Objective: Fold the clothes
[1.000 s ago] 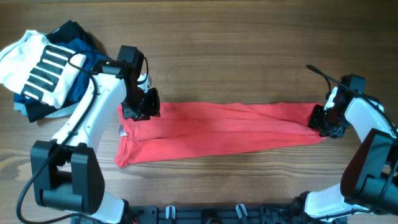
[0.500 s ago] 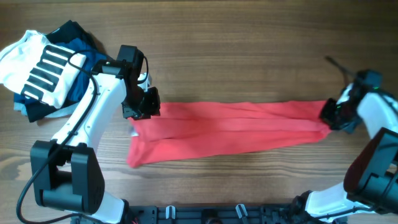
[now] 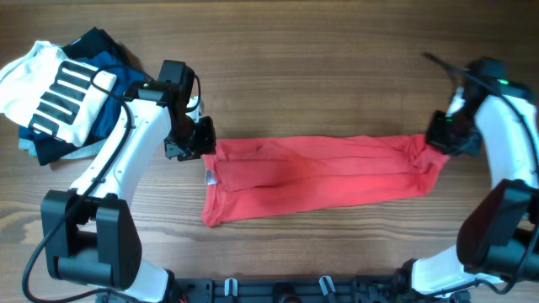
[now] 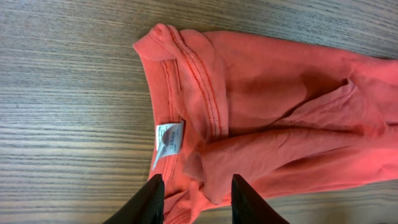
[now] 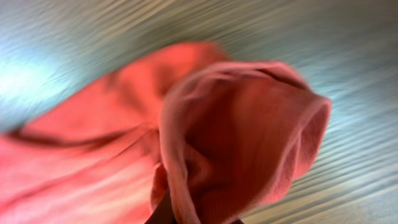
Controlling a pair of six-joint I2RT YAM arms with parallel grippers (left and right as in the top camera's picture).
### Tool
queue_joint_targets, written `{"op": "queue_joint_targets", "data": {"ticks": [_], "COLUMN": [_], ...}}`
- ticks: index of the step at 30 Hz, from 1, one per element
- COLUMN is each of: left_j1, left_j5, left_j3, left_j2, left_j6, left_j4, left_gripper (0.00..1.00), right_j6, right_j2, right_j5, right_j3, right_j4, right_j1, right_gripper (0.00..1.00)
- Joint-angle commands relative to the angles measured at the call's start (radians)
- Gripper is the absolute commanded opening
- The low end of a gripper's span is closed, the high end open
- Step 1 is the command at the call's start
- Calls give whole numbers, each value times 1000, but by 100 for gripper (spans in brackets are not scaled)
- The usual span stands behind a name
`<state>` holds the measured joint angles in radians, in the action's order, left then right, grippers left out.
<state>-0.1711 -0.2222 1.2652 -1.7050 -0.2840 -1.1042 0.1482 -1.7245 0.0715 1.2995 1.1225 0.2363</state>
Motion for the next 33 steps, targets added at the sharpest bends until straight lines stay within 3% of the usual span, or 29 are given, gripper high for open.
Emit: {"op": "queue_joint_targets", "data": {"ticks": [1, 13, 28, 30, 32, 33], "left_j1": [-1, -1, -1, -1, -1, -1], "left_j5": [26, 26, 26, 26, 26, 26], "left_j3": [14, 14, 14, 14, 14, 14], "left_j2": [5, 5, 5, 5, 5, 5], "left_j6": [-10, -13, -13, -13, -12, -12], "left_j4": [14, 24, 21, 20, 20, 20], "left_gripper": [38, 38, 38, 38, 38, 39], "right_j6": [-3, 103, 93, 88, 91, 90], "right_j2": [-3, -21, -67, -67, -67, -67], "right_j5": [3, -2, -75, -77, -78, -79], "right_j3": [17, 17, 16, 16, 16, 16], "right_j4": [20, -34, -55, -55, -56, -55], "right_j1": [-159, -614, -755, -764, -770, -772], "right_gripper": [4, 4, 5, 17, 51, 60]}}
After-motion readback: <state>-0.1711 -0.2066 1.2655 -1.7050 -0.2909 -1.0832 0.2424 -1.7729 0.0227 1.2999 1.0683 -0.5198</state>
